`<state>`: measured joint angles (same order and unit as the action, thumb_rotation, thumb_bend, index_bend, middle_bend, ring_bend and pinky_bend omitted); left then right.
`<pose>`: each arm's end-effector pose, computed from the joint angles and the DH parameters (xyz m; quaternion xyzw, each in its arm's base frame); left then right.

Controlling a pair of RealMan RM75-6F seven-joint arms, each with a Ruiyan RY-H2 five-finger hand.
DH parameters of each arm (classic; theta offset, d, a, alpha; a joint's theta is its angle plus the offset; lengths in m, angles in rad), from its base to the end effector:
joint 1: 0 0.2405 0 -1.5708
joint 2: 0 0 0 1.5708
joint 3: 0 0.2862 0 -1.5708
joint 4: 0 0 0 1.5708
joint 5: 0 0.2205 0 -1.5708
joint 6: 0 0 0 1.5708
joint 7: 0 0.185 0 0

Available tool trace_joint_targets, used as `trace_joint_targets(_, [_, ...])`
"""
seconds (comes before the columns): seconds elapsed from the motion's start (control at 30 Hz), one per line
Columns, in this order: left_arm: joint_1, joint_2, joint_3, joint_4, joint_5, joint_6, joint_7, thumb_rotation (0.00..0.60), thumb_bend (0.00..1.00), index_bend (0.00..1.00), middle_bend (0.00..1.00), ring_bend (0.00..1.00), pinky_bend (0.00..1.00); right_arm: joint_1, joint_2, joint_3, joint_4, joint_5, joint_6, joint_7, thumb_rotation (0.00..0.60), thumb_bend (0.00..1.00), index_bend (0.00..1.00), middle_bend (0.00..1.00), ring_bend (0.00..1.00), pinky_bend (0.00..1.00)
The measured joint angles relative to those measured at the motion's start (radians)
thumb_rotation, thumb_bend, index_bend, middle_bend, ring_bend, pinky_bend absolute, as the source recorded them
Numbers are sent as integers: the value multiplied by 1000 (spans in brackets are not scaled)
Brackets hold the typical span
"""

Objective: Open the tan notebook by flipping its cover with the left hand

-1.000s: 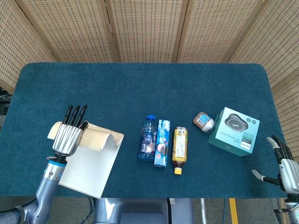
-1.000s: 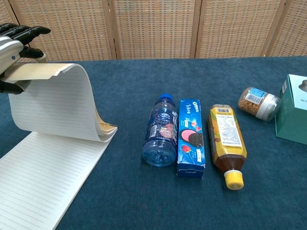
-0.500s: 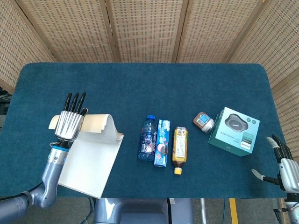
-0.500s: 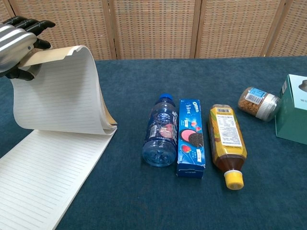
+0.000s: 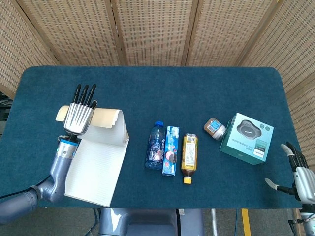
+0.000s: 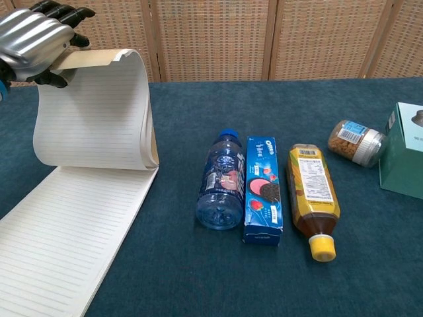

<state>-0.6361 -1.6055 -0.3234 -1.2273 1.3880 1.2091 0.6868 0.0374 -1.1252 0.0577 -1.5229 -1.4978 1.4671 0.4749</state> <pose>-0.1813 0.4366 0.0351 -0.6915 -0.1066 -0.3457 0.6253 -0.3712 -0.2110 0.1691 0.4916 -0.5107 0.4826 0.5144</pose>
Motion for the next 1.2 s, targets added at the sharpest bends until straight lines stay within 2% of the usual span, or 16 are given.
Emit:
trace_joint_targets(0.47, [-118,-91,22,216,54,-15,-110,600,640,810,0,0,0,2,3,1,-2,2,-5,22,600,53,13,0,0,0])
trace_joint_targets(0.77, [-156,-131,46,341,82,1,-175,600,636,810,0,0,0,3,5,2,-6,4,-8,30,600,53,12,0,0,0])
trace_joint_targets(1.2, [-188,-178,74,482,78,-1,-177,600,633,810,0,0,0,2,7,2,-11,5,-9,32,600,53,13,0,0,0])
